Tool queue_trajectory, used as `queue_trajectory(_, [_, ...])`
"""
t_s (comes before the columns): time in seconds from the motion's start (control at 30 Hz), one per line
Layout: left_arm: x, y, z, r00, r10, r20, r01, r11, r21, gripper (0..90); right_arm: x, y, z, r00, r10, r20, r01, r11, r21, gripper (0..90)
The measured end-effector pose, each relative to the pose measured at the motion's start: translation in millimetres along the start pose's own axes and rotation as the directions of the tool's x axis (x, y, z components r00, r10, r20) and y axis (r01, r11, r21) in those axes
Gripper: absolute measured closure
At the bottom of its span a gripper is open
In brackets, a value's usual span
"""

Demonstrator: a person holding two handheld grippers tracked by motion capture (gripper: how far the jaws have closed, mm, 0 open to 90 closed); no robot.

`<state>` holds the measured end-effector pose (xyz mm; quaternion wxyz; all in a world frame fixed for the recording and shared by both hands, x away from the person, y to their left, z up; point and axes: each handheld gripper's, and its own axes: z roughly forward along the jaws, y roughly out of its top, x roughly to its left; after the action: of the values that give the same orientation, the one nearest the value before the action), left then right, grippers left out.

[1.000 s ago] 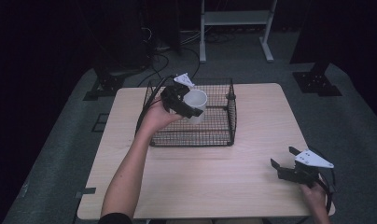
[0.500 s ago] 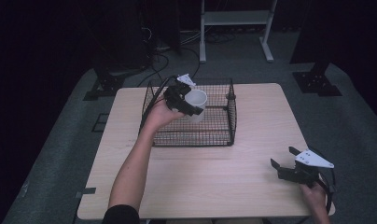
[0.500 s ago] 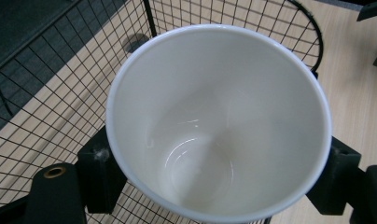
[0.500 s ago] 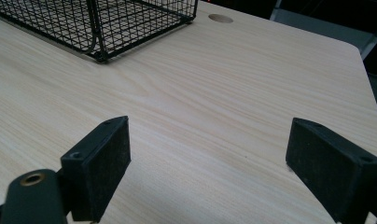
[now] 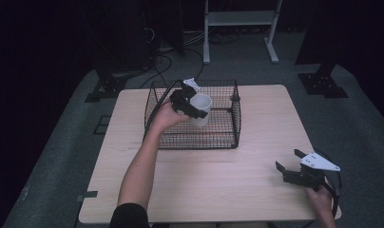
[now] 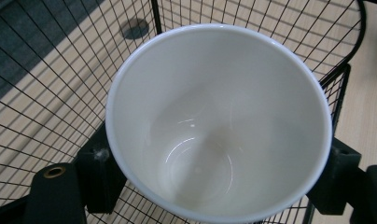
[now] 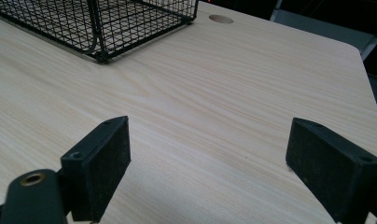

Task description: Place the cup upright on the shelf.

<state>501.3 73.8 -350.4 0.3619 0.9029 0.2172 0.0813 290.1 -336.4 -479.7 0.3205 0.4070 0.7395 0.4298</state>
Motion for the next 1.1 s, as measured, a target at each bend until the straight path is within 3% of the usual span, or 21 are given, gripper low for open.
queue_trajectory(0.73, [14.4, -10.4, 32.0, 0.997, -0.056, 0.054, 0.053, 0.9971, 0.054, 20.9, -0.2, -0.2, -0.4, 1.0, 0.003, -0.004, -0.003, 1.0, -0.003, 13.1])
queue_trajectory(1.1, [15.3, -12.8, 43.5, 0.9955, -0.065, 0.069, 0.058, 0.9943, 0.089, 20.9, -0.2, -0.1, -0.5, 1.0, 0.003, -0.004, -0.003, 1.0, -0.003, 13.1])
